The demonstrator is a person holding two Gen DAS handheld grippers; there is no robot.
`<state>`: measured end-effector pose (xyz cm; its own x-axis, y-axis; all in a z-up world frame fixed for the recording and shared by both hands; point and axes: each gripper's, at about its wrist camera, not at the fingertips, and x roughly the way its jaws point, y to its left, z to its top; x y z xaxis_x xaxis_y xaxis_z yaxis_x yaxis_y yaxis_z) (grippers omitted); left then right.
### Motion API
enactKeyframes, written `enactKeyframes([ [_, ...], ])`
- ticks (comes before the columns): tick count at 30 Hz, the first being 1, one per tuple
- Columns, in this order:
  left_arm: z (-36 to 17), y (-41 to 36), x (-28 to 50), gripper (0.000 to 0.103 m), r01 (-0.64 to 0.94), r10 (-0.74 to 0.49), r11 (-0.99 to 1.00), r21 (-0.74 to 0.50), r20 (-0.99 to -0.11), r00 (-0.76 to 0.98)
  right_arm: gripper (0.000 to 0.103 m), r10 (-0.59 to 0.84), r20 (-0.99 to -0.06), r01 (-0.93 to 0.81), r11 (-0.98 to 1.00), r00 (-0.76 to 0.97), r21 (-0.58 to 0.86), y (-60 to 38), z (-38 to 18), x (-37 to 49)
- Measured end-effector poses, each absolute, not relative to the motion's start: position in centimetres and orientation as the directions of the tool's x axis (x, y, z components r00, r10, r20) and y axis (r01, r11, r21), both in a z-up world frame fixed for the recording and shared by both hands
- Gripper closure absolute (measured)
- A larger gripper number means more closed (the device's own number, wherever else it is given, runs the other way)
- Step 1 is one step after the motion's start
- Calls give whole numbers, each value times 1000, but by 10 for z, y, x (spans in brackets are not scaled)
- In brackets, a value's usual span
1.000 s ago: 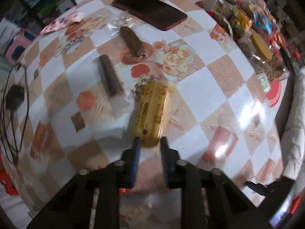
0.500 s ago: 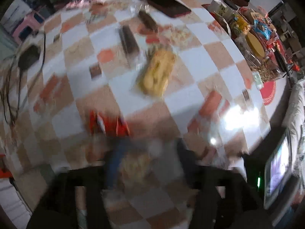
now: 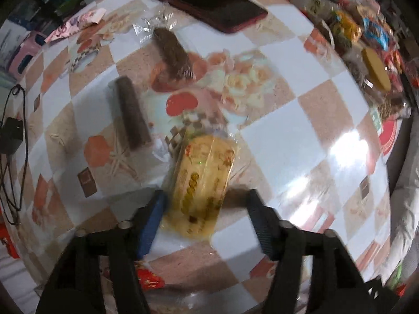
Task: Organize snacks
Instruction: 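Grasp the yellow wrapped cake pack with the left tool and lift it, then carry the cake pack with the left tool while the right tool waits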
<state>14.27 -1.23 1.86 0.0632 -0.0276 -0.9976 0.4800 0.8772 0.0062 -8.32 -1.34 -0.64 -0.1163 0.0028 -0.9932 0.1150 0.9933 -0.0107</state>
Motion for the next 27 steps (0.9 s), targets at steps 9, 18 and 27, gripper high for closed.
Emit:
enactKeyframes([
  [9,47,-7,117,64,480,-113,876,-58,-990,87,0,4,-992,110,994,-123,-10,-13,-7,-82],
  [18,78,70,40,64,392,-84,919,-42,-992,91,0,-1,-996,102,995,-93,-11,-12,-6,-87],
  [27,47,160,-28,64,214,-14,977,-21,-999,-34,0,-9,-999,98,995,-39,-13,-7,0,-104],
])
